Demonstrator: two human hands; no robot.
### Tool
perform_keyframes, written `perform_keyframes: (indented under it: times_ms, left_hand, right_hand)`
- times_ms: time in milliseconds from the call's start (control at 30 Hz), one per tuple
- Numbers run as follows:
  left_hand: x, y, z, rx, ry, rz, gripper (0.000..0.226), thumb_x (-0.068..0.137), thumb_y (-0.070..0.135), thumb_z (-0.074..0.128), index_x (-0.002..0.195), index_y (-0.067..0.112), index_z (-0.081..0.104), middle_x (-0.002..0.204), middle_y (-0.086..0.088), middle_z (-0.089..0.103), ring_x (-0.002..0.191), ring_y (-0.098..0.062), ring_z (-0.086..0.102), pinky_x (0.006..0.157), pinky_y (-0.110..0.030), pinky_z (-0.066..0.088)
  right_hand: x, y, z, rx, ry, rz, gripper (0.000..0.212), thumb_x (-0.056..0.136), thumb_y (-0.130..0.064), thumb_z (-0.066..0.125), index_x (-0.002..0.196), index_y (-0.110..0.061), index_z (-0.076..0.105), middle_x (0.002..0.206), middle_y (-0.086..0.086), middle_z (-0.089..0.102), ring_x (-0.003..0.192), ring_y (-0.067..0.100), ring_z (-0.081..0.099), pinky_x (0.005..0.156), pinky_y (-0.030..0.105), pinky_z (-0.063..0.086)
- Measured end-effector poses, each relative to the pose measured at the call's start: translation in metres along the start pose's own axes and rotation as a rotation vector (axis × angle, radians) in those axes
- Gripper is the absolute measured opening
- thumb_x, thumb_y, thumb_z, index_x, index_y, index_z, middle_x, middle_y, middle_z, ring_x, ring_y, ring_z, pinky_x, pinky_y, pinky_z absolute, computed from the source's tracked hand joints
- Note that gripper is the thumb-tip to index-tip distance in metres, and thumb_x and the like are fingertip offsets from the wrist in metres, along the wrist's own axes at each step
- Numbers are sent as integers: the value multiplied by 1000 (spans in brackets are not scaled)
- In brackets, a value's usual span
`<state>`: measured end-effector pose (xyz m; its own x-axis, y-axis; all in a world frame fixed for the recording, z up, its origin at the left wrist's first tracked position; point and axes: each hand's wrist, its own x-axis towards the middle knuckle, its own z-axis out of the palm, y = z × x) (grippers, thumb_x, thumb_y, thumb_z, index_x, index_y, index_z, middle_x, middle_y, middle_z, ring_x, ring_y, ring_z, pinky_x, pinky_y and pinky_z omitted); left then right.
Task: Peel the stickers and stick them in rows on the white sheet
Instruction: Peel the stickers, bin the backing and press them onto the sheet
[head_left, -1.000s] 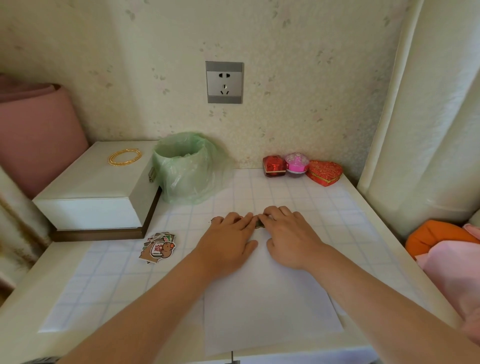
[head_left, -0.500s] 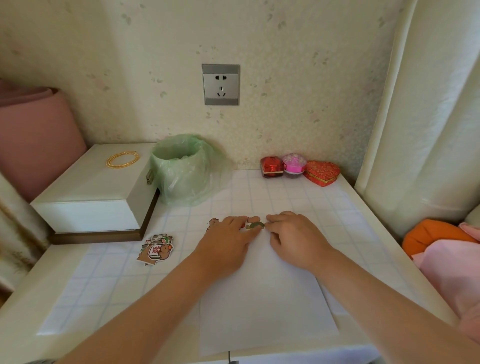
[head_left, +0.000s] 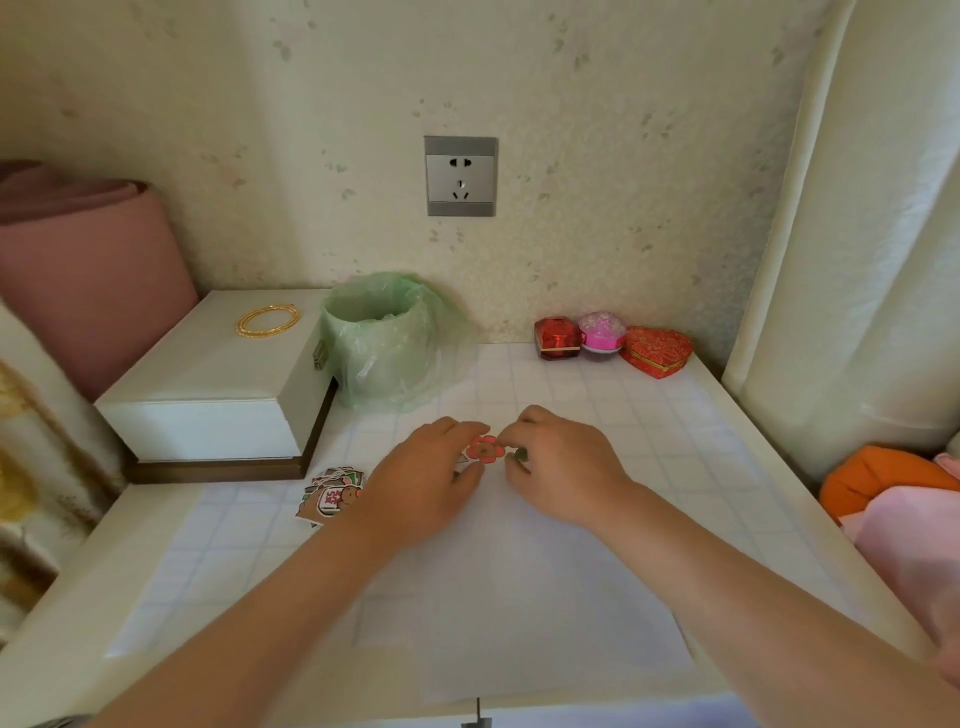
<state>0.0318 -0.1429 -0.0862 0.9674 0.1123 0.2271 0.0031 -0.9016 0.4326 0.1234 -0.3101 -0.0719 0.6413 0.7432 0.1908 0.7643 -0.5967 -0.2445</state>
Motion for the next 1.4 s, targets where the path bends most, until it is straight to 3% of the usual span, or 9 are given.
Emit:
perform_keyframes:
  times_ms: [367,600,733,867,1000,1133,1233,1333,1400]
  left_hand:
    - [-55,-63,-67,109,-63,-214,26,99,20,52,117,30,68,94,15,64,82,-3,61,81,-26,53]
    - [-69,-86,-77,91,-67,-203,35,94,13,61,124,29,65,113,10,63,106,-8,58,89,-20,44]
    - [-77,-90,-79,237,-95,-174,32,88,38,67,119,36,62,106,11,55,105,-13,53,84,-32,48]
    - [-81,-94,-73,175,-112,-200,27,87,39,67,114,34,64,97,11,52,98,-11,54,81,-33,50]
    - [-80,-92,-77,64,-73,-258,30,79,37,75,107,33,66,98,11,55,92,-7,54,79,-29,50]
    - [-80,-84,-79,-118,-40,-328,30,74,33,81,99,32,66,93,13,63,85,-2,58,71,-19,49]
    - [-79,-78,-74,-187,-56,-352,29,72,36,82,94,34,65,89,14,65,82,1,59,65,-15,45]
    - [-75,-74,-70,-126,-105,-306,13,85,48,68,82,38,61,83,12,60,78,-3,56,65,-21,42]
    - [-72,-72,-69,-59,-119,-270,18,97,46,54,90,35,66,86,7,58,85,-10,57,68,-26,42]
  right_hand:
    - [30,-87,26,222,-182,-41,28,96,-42,58,121,-33,67,116,-9,62,104,13,61,88,35,49]
    - [34,-106,49,229,-169,18,43,89,-60,61,119,-30,69,115,-7,58,106,17,59,86,36,50]
    - [33,-112,52,209,-135,39,47,85,-66,60,117,-32,69,110,-10,56,100,14,58,81,34,49]
    - [34,-123,56,240,-119,43,44,83,-67,61,111,-35,70,103,-11,55,91,14,61,77,33,51]
    - [36,-132,56,292,-148,109,31,79,-59,69,99,-35,70,97,-10,57,89,14,61,76,34,51]
    - [46,-134,52,599,-249,250,17,75,-45,80,80,-31,72,80,-13,68,79,7,65,74,32,54]
    - [49,-130,39,756,-338,319,14,76,-30,84,78,-20,75,70,-7,67,59,5,56,57,20,43]
    - [47,-124,30,799,-378,398,10,80,-18,80,85,-10,78,75,6,68,48,11,48,43,16,37]
    - [47,-120,28,761,-358,423,1,81,-14,77,81,-14,78,77,9,70,45,12,48,39,14,34]
